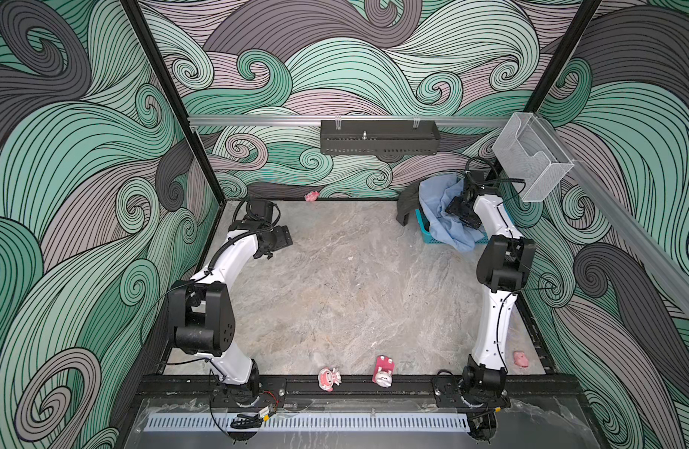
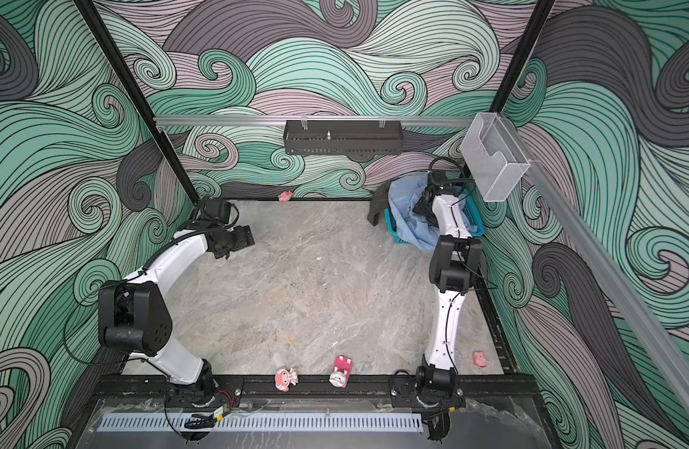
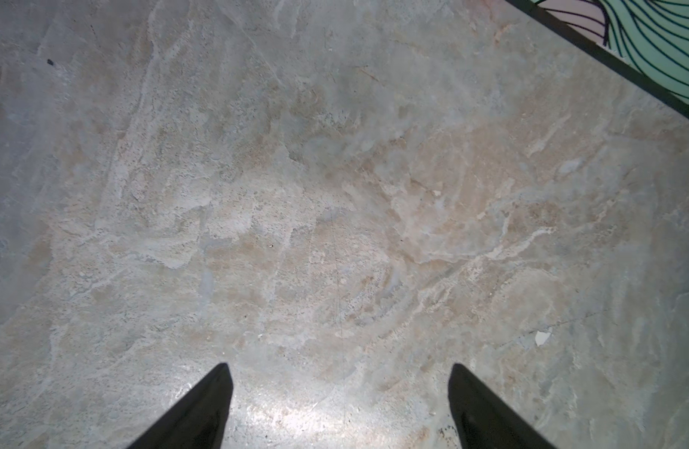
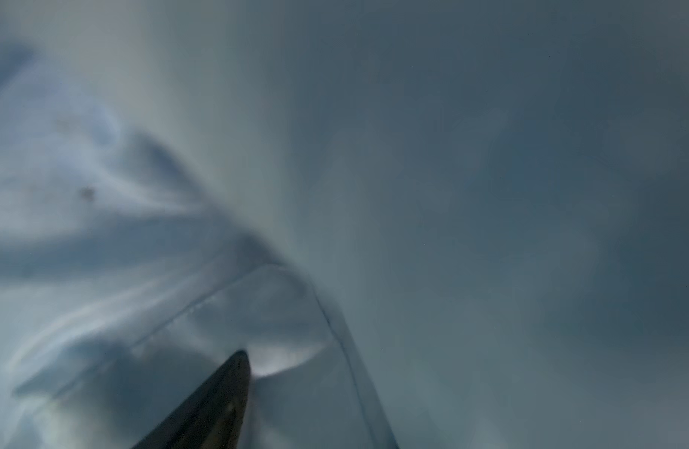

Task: Fold and stack the long sleeve shirts
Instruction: 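Reach the right gripper into the teal basket and grasp the light blue shirt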

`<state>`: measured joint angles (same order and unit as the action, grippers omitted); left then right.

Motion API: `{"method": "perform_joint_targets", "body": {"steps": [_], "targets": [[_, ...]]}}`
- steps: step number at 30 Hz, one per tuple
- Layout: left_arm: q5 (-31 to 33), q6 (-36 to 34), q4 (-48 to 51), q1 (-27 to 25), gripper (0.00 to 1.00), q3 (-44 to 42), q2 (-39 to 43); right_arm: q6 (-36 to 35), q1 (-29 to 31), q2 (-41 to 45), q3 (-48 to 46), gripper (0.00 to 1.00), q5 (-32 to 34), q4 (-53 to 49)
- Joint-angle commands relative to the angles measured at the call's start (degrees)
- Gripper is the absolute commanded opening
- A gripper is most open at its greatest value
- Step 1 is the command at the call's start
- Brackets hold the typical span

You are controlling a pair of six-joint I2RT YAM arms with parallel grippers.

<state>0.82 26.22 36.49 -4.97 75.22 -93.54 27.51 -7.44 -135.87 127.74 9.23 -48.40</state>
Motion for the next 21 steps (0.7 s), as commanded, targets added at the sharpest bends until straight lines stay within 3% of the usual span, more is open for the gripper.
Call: {"method": "perform_joint_targets", "body": {"steps": [1,4,5,6,14,21], "targets": [[-1.34,0.07,2.74,-0.65,0.82,2.66,0.21,-0.08,-0.46,-1.41,5.48,0.58,-5.54,-3.47],[-1.62,-0.15,4.48,-1.13,0.76,3.18,2.05,-0.41,-0.04,1.37,6.21,0.15,-7.97,-3.46],[-1.68,-0.29,4.91,-1.17,0.75,3.16,3.1,-0.75,0.3,3.53,5.99,0.03,-8.4,-3.49],[-1.78,-0.22,5.22,-1.26,0.73,2.99,4.33,-1.16,0.84,6.01,5.65,0.0,-8.37,-3.41],[-1.72,-0.32,5.79,-1.36,0.69,-1.82,16.13,-2.46,5.71,27.31,6.39,0.0,-6.74,-3.47],[-2.31,0.77,4.57,-1.36,0.69,-6.84,25.65,-1.18,11.13,37.51,9.88,0.0,-16.87,-0.36]]}}
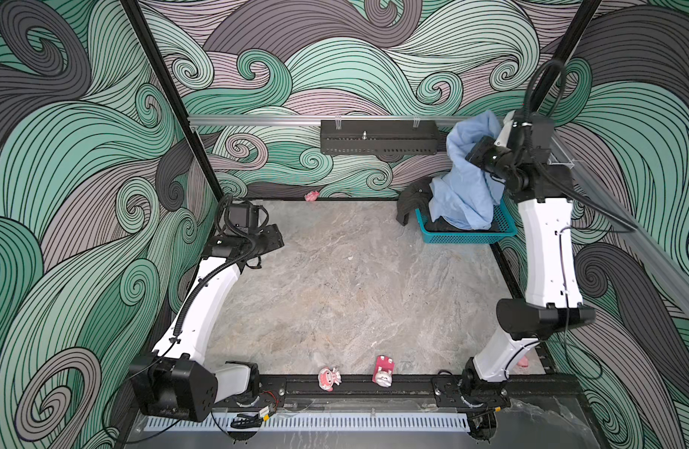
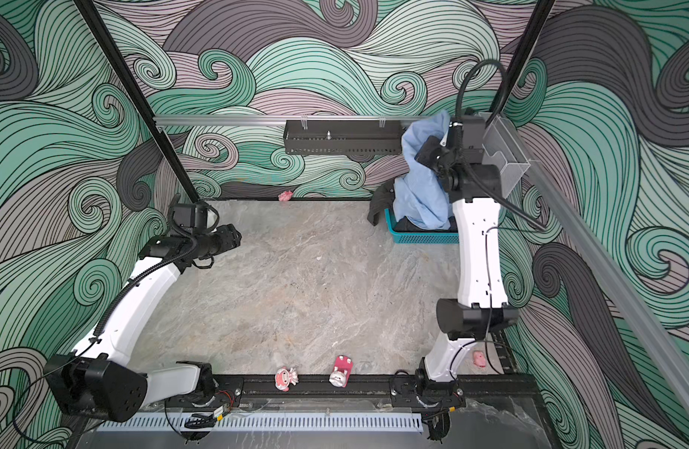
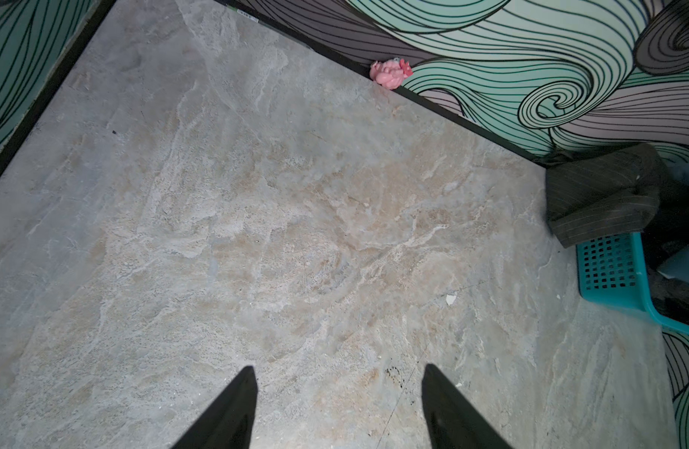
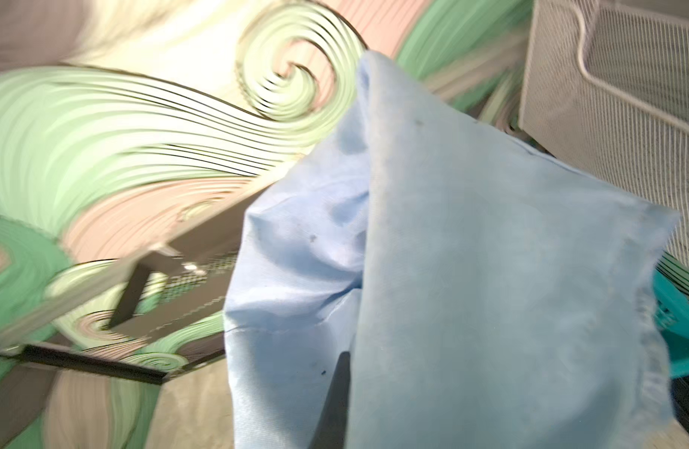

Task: Fold and stack the long sleeve shirts
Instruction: 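Reach the right gripper into the teal basket and grasp the light blue shirt, then lift the light blue shirt high with the right gripper and drop it onto the table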

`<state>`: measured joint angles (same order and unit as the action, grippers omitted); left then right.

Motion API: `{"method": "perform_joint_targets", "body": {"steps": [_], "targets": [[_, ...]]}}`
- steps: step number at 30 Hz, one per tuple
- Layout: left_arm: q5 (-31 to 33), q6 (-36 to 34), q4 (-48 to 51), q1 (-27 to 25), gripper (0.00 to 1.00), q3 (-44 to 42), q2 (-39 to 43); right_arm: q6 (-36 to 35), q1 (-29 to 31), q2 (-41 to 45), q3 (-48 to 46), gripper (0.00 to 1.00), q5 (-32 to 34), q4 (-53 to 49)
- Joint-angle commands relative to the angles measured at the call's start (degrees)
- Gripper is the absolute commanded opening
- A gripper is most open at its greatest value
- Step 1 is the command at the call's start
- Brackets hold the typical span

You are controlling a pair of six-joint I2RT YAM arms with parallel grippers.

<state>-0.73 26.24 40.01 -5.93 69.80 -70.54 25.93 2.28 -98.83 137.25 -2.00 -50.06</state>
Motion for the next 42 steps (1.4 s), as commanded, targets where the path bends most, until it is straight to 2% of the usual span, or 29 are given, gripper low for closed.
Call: {"method": "perform_joint_targets", "body": {"steps": [1,5,10,15,18,21,26,38,42], "targets": [[-0.78,0.86,0.86,-0.37,0.69,-1.93,4.1,0.82,2.71,1.38,1.08,0.0,-7.34,2.6],[-1.55,1.9,1.28,-0.39,0.68,-2.82,7.79,3.75,6.56,2.69,5.49,0.0,-13.94,7.4],[-3.72,2.93,1.84,-0.34,0.68,-3.68,10.39,8.41,10.04,-0.83,12.52,0.0,-21.92,12.51],[-4.5,3.64,1.82,-0.3,0.68,-5.1,12.88,15.12,13.93,-5.02,17.71,0.0,-26.87,23.42],[-4.6,3.82,1.82,-0.18,0.68,-5.38,13.62,21.43,16.18,-9.19,22.61,0.0,-28.15,33.3],[-4.56,4.0,1.63,-0.21,0.68,-5.38,14.17,27.3,18.1,-11.83,23.91,0.0,-26.38,44.63],[-4.2,4.04,1.37,-0.04,0.69,-5.56,14.89,28.61,22.48,-13.66,24.28,0.0,-20.38,54.05],[-2.78,4.54,0.95,0.66,0.72,-6.94,15.61,34.43,26.46,-18.15,26.43,0.0,-10.56,64.58],[-2.94,4.79,0.32,0.75,0.73,-7.47,15.72,35.49,27.16,-18.07,26.21,0.0,-9.45,64.54]]}}
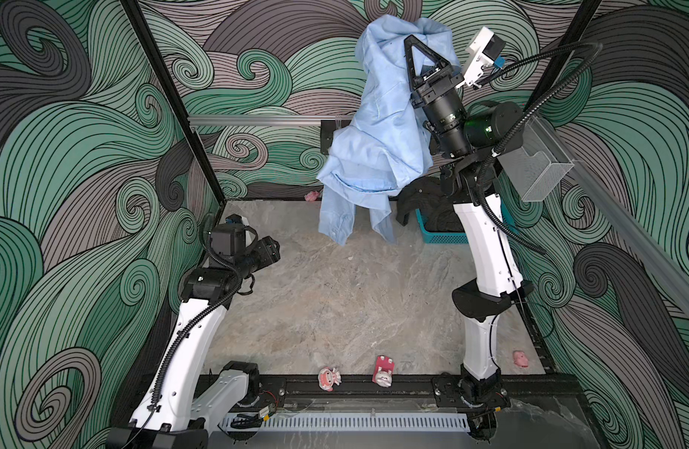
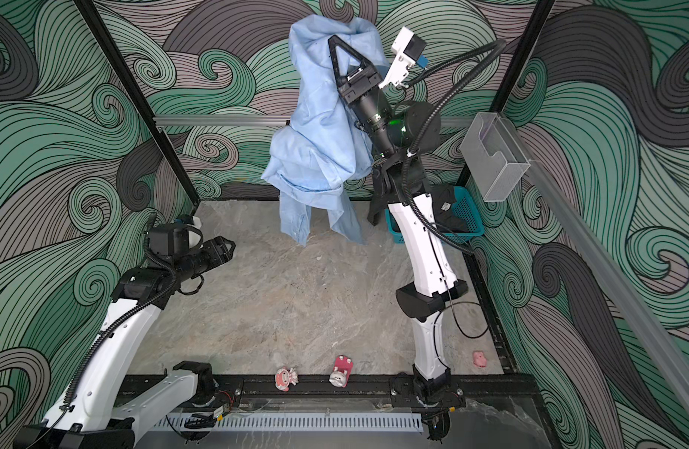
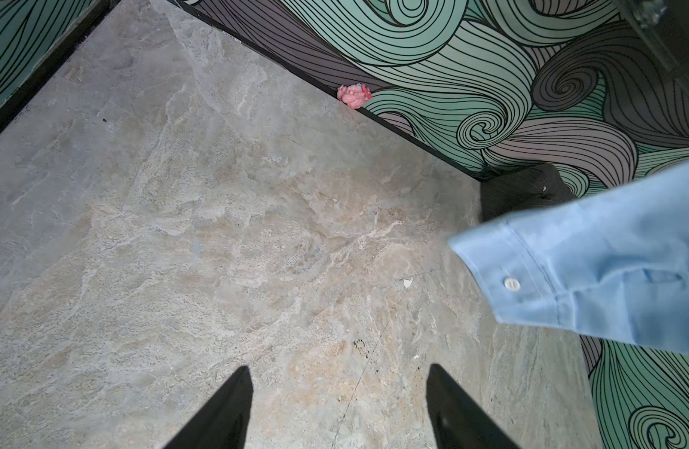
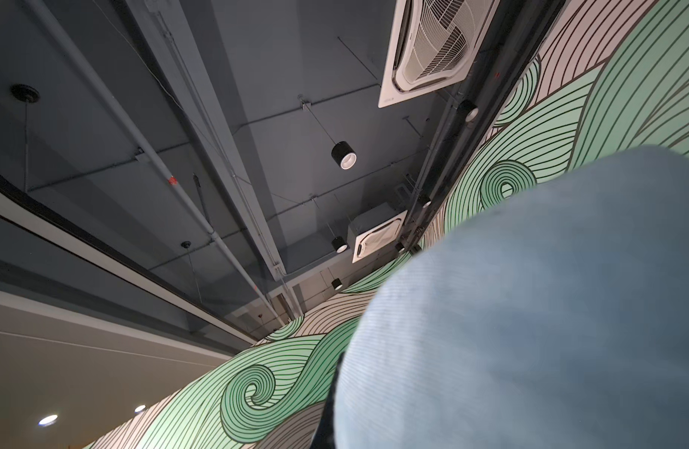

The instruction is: Fold and stack the long sleeve shirts

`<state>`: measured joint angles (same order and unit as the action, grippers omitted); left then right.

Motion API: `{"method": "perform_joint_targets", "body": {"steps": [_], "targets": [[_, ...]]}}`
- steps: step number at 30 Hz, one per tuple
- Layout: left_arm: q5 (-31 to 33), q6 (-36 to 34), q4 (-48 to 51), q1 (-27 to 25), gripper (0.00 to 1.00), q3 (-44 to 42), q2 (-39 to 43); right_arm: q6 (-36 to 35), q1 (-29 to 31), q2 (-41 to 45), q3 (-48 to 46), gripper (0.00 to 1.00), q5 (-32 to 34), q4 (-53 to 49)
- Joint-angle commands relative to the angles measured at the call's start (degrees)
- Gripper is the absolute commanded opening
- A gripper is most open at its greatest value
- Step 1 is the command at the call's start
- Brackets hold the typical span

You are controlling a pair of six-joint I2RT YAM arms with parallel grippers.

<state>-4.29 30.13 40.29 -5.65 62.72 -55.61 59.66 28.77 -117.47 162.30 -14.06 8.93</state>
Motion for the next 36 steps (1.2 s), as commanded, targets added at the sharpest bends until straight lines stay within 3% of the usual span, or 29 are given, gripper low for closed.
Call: {"method": "perform_joint_targets", "body": {"steps": [1,5,8,14,18,20,23,26,29,32,36], "targets": [[0.5,0.82,-0.05,0.51,0.74,-0.56,0.69,1.54,0.67,0.64,0.72,0.0,2.23,4.32],[0.27,0.63,0.06,0.56,0.75,-1.01,0.42,0.74,-0.52,1.82,-5.44,0.0,-1.92,-2.7],[-0.2,0.84,-0.22,0.56,0.75,-1.85,0.62,-2.18,-1.08,4.48,-15.45,0.0,-6.38,-8.52],[-0.91,0.73,0.13,0.56,0.76,-3.34,1.01,-7.0,-1.0,16.94,-54.79,0.0,-6.72,-4.02],[-1.39,0.14,0.31,0.55,0.76,-4.7,1.51,-11.48,-0.41,22.81,-74.4,0.04,-5.47,-5.62],[-1.72,-0.14,0.23,0.55,0.76,-5.9,1.82,-13.87,-0.3,25.1,-82.89,0.11,-4.29,-7.48],[-3.26,-0.33,0.21,0.55,0.76,-7.83,2.08,-18.34,-1.03,26.5,-88.52,0.26,-0.69,-15.54],[-5.28,-0.34,0.32,0.47,0.76,-9.8,1.91,-22.12,-2.69,26.5,-87.41,0.54,3.74,-26.45],[-7.74,-0.12,0.32,0.37,0.76,-11.38,1.92,-26.75,-2.87,28.31,-83.13,0.72,9.45,-37.69],[-9.43,0.02,0.17,-0.18,0.77,-12.24,1.94,-28.87,-2.68,33.88,-82.89,0.86,15.94,-44.54],[-10.94,0.72,-2.83,-2.83,0.77,-13.22,0.6,-30.1,-2.68,44.97,-90.1,0.93,20.47,-47.23]]}}
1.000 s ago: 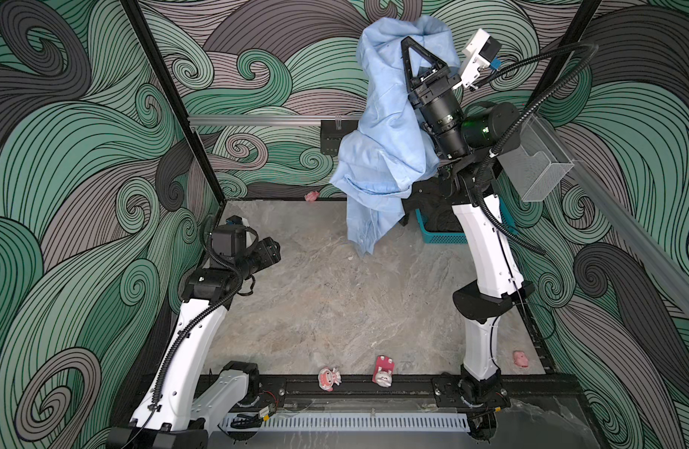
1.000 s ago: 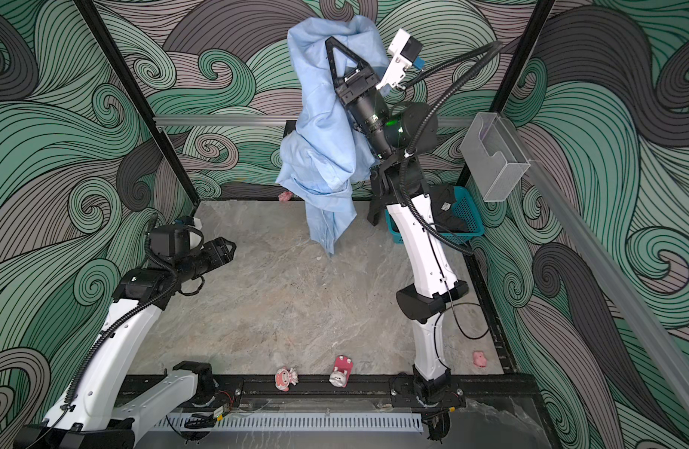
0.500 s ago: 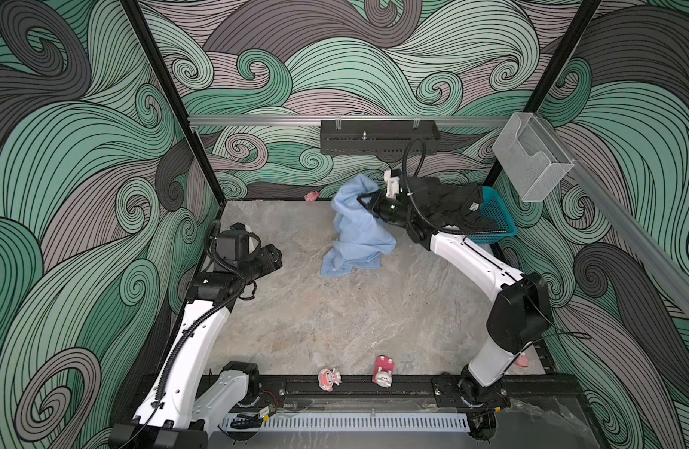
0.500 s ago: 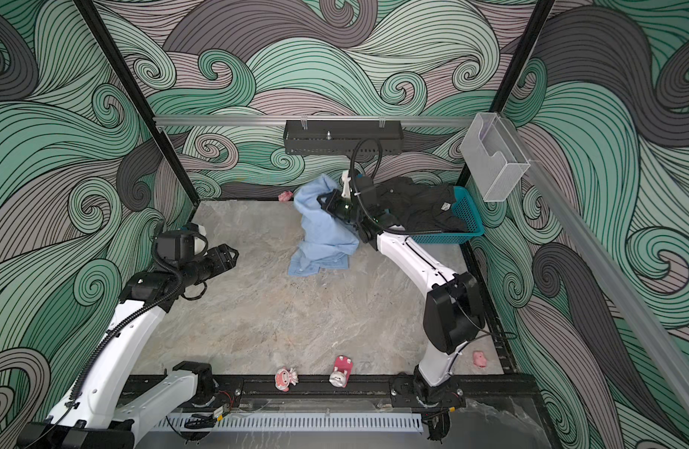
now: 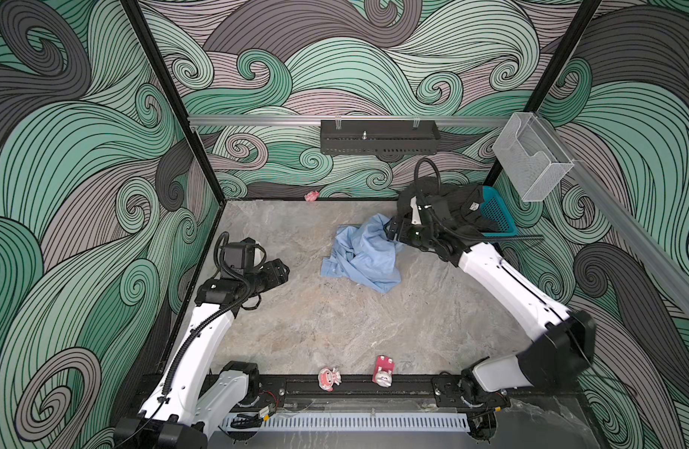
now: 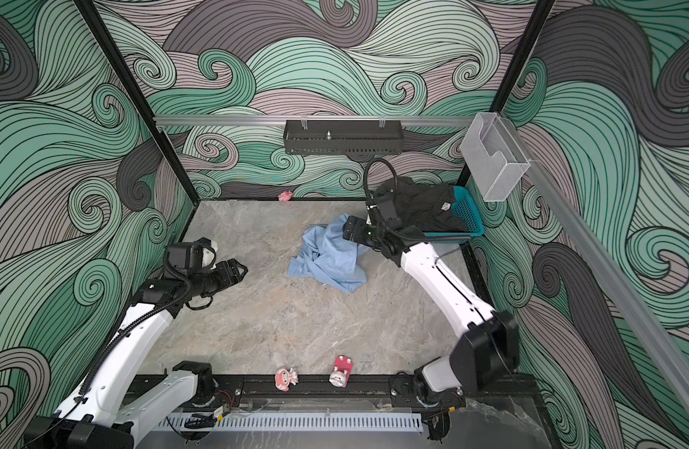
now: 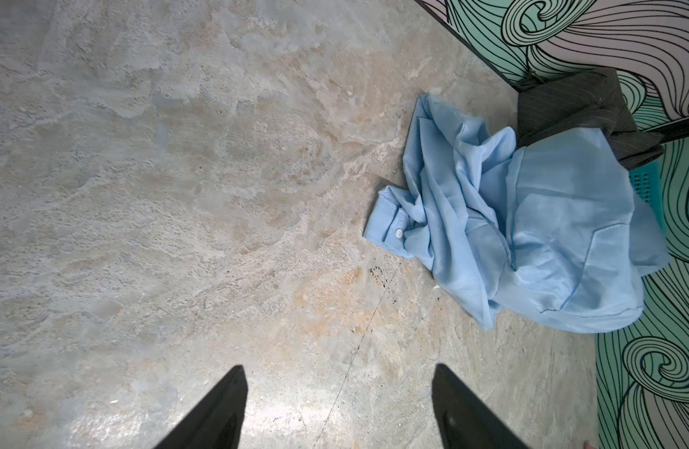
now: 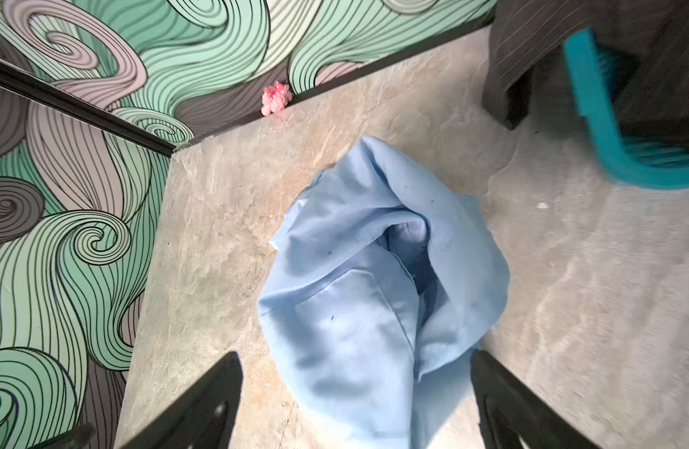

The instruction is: Fold and stack the long sleeve shirts

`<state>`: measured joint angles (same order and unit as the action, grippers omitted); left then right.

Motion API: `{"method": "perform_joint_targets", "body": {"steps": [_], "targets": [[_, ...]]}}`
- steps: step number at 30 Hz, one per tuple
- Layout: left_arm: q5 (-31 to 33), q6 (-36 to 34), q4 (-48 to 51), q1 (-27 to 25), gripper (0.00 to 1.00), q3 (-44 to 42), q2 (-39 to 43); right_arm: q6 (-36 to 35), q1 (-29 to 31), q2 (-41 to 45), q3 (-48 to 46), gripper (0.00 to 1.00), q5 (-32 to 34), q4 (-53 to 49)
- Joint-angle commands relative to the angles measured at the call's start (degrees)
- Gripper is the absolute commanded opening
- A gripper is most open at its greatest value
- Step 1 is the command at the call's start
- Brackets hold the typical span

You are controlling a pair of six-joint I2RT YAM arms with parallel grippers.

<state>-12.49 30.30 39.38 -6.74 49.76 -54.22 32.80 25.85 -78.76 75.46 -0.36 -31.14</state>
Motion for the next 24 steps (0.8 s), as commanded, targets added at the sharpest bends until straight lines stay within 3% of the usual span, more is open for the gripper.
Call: {"method": "perform_joint_targets", "body": {"steps": [1,7,12,19,24], "targets": [[-2.75,0.7,-3.08,-3.25,0.77,-0.35,-1.84,-3.26,0.18,8.97,-5.59,0.93,7.24,-7.62],[-2.72,2.87,-10.5,-12.74,0.79,3.5,-13.49,0.28,0.34,21.98,-21.1,0.91,0.78,-6.5],[-5.39,1.61,-12.37,-17.44,0.82,14.24,-28.42,3.53,0.78,28.53,-31.24,0.89,-2.93,-4.37],[-9.38,-4.43,-11.14,-18.74,0.82,31.61,-46.64,4.03,0.79,30.24,-35.2,0.89,-4.64,-3.18],[-7.74,-8.67,-6.03,-18.67,0.82,44.25,-57.17,3.78,0.79,29.0,-35.56,0.89,-5.1,-1.71]]}}
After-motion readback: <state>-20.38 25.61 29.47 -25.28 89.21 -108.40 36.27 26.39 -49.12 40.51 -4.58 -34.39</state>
